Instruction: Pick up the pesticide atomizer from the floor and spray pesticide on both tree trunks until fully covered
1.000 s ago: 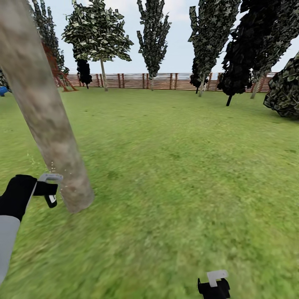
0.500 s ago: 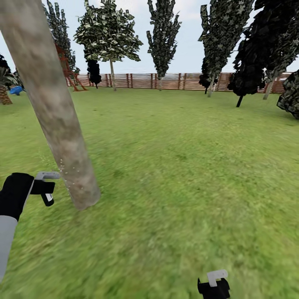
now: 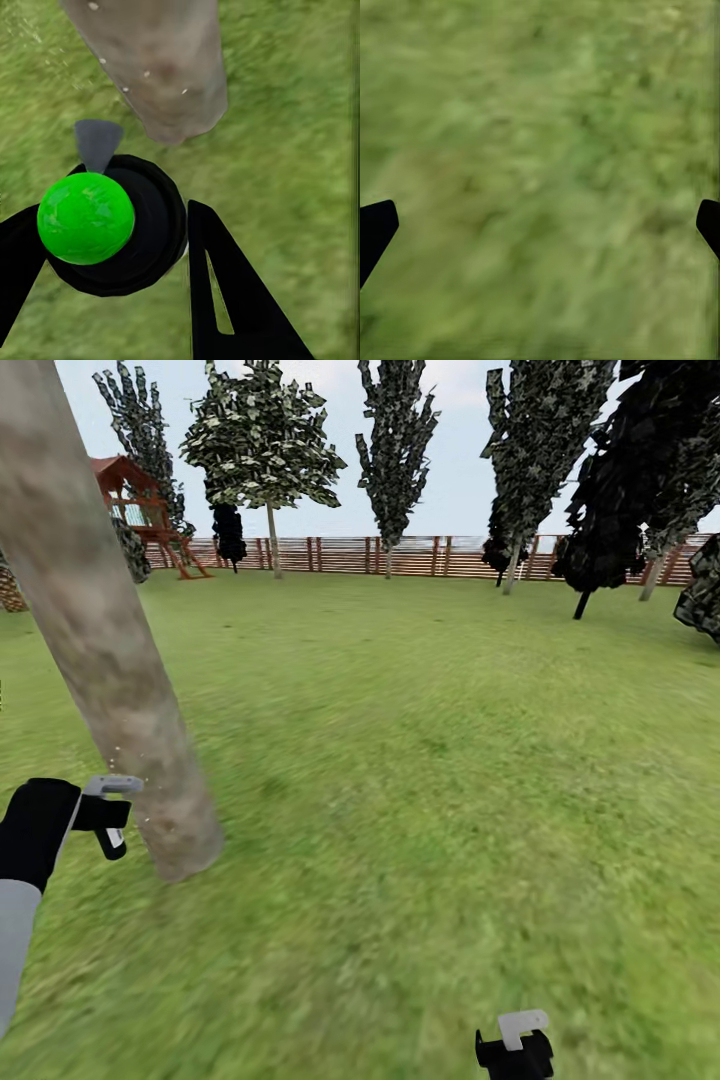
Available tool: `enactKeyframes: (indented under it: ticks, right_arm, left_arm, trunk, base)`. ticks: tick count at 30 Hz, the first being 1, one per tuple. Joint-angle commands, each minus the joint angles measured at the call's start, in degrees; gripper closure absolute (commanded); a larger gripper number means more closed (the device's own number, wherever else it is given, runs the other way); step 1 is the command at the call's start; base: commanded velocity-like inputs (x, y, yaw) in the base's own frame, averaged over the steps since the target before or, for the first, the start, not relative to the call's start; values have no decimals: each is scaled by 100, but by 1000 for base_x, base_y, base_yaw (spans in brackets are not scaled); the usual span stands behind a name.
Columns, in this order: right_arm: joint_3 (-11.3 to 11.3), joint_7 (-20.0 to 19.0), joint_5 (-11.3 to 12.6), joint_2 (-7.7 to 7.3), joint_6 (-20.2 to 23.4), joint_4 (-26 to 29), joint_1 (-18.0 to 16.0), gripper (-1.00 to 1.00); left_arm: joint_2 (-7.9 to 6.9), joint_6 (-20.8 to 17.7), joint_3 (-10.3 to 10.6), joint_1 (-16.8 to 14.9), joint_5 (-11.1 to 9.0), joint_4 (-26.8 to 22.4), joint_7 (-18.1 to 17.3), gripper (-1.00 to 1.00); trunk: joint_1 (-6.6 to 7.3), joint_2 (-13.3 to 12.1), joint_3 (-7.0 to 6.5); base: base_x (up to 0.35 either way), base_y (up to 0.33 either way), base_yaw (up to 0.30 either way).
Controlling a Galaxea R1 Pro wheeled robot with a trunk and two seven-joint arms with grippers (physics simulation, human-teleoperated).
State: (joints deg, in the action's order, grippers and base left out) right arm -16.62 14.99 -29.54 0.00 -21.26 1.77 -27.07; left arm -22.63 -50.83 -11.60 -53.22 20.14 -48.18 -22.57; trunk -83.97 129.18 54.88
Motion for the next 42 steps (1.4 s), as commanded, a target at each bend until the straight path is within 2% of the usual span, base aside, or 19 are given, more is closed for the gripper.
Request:
enactKeyframes:
  ticks: [1, 10, 16, 24, 27, 31, 37, 40, 42]
  right_arm:
    - [-43, 22, -60, 0, -14, -9, -4, -100]
    - [-43, 22, -60, 0, -10, -10, -2, -100]
    - [-43, 22, -60, 0, -10, -10, -3, -100]
    - [-43, 22, -60, 0, -10, -10, -2, -100]
    - [-43, 22, -60, 0, -10, -10, -4, -100]
    - [-43, 22, -60, 0, -10, -10, -5, -100]
    - [-43, 22, -60, 0, -10, -10, -3, -100]
    - [-43, 22, -60, 0, -10, -10, -2, -100]
    - [-43, 22, -60, 0, -10, -10, -2, -100]
  left_arm:
    - [3, -15, -24, -5, 61, -6, -56, 100]
    - [-9, -15, -71, -4, 60, -22, -58, 100]
    - [25, -15, -41, -8, 37, 213, -83, 100]
    - [30, -15, -34, -4, 41, 308, -103, 100]
    - [-2, 35, -73, 408, 64, 419, -75, 100]
    - [-4, 480, -78, 800, 62, 439, -60, 100]
    - [3, 657, -81, 937, 36, 692, -55, 100]
    - [8, 1093, -87, 944, 34, 1142, -45, 100]
    - [11, 1641, -155, 945, 9, 1578, 128, 100]
  trunk:
    - [-1, 2, 5]
    - [-1, 2, 5]
    - [-1, 2, 5]
    - [-1, 2, 5]
    - [-1, 2, 5]
    - [-1, 2, 5]
    - [-1, 2, 5]
    - [-1, 2, 5]
    - [-1, 2, 5]
  base:
    - [231, -182, 150]
    - [183, -198, 249]
    - [-159, -219, 18]
    - [181, -198, 0]
    - [252, -155, 0]
    - [255, -141, 0]
    - [113, -61, 0]
    - [7, -4, 0]
    - [2, -1, 0]
